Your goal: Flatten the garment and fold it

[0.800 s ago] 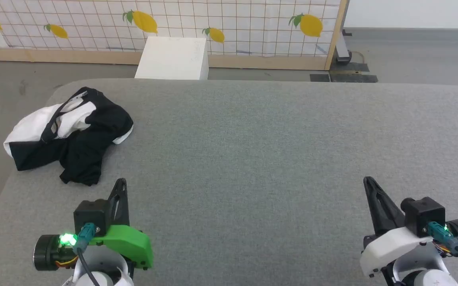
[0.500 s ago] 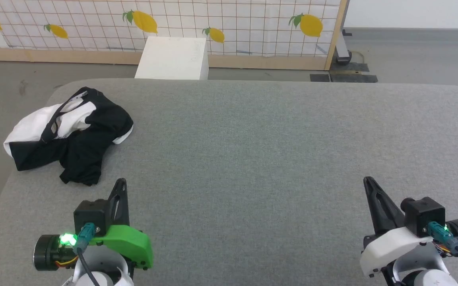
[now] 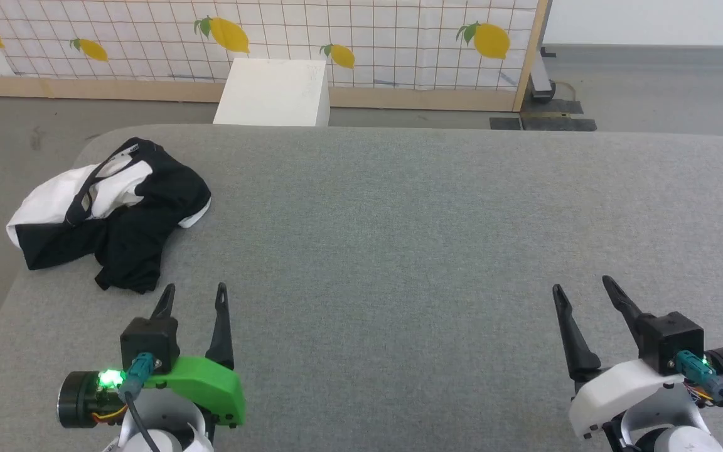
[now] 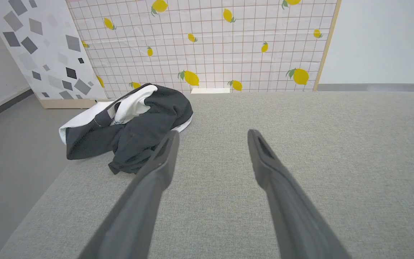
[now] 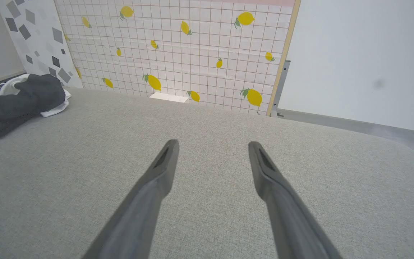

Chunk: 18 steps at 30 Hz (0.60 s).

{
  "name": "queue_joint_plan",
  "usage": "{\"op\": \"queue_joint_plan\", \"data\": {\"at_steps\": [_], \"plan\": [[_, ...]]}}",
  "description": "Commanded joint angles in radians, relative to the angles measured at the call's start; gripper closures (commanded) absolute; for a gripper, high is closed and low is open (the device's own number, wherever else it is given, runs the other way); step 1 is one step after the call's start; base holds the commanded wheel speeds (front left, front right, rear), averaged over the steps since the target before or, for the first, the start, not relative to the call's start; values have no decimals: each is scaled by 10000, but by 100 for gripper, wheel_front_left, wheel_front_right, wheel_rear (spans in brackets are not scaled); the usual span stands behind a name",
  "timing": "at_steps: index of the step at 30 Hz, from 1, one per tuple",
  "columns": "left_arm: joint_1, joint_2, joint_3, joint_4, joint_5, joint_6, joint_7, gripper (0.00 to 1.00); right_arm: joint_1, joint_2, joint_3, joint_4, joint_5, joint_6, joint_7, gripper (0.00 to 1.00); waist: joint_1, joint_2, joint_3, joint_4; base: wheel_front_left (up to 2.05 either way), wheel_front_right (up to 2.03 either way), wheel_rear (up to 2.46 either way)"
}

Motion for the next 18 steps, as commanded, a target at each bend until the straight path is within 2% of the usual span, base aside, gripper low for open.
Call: {"op": "queue_joint_plan", "data": {"at_steps": [1,10,18], "plan": [[-66,-2,-37,81,-18,62,-103,0,-42,2,-21,45,47,-1,-94,0,0,0,-4,19,0,0,0],[-176,21,-144,337,-149,138,-297,0,-78,4,-45,155,120,-2,-238,0,0,0,-53,302,0,0,0],[-271,102,-228,570,-284,262,-504,0,-145,6,-61,275,242,-3,-413,0,0,0,-63,955,0,0,0]]}}
